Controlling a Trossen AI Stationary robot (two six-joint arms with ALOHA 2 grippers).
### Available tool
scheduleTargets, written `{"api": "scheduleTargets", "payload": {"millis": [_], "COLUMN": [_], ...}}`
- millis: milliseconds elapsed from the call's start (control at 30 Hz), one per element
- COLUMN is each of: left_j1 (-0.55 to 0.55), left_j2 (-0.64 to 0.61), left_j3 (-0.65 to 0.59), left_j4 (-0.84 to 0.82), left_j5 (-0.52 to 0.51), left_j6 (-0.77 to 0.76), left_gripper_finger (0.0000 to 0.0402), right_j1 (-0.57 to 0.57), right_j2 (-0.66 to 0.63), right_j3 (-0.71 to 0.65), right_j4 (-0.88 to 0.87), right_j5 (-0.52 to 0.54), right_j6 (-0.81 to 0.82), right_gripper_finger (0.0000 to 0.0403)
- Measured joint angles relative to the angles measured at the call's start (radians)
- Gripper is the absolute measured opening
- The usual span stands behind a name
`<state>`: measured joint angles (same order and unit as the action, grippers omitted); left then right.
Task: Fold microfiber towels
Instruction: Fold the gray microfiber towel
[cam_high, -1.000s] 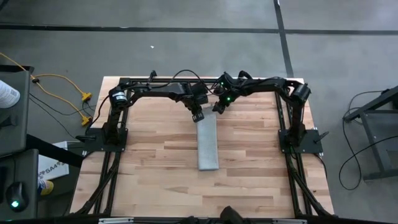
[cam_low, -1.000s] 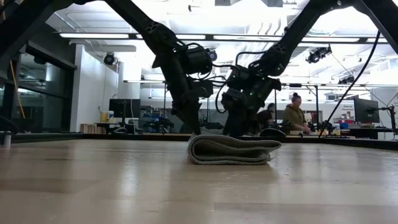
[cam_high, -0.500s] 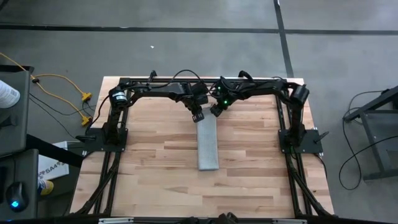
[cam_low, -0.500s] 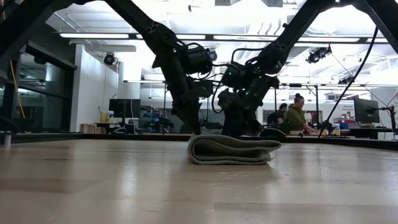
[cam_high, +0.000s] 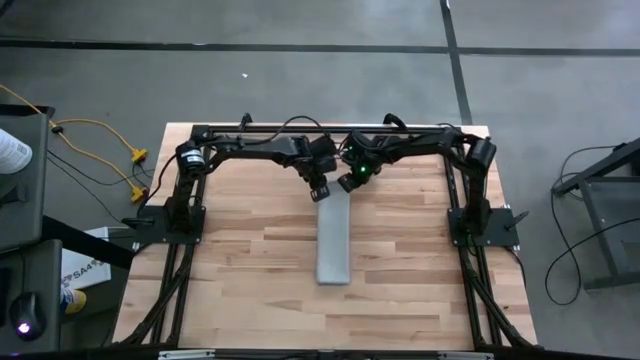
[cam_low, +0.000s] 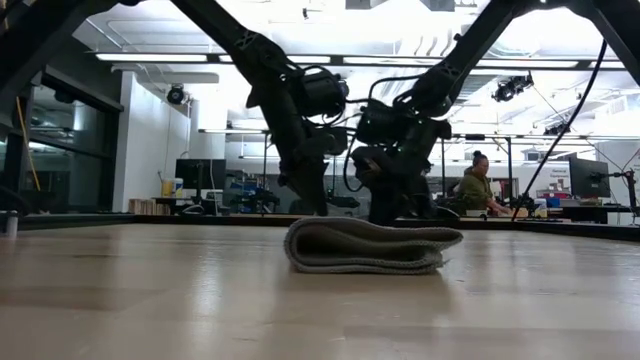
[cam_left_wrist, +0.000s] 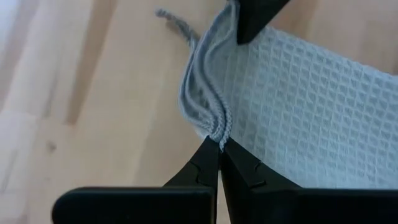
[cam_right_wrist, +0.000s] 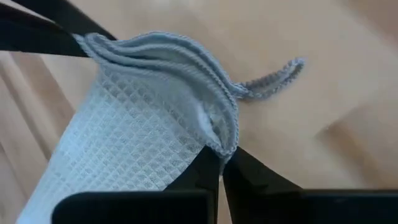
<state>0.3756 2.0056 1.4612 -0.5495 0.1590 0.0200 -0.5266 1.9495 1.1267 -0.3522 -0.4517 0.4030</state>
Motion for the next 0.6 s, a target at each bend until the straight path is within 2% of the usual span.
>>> {"api": "scheduleTargets", "payload": {"millis": [267, 600], "left_j1": [-0.017, -0.016], "left_j2": [0.000, 0.000], "left_j3": [0.000, 0.000], "left_j4": [-0.001, -0.028], "left_j5": [-0.014, -0.076], "left_j6": [0.013, 0.036], "left_gripper_finger": [0.0000, 0.0000], "right_j1": [0.049, 0.033], "right_j2": [-0.002, -0.026], "right_j3": [0.000, -0.002], "right_j4": [0.005, -0.008], "right_j5": [0.052, 0.012], "right_j6": [0.012, -0.018], "right_gripper_finger": [0.0014, 0.0100]}}
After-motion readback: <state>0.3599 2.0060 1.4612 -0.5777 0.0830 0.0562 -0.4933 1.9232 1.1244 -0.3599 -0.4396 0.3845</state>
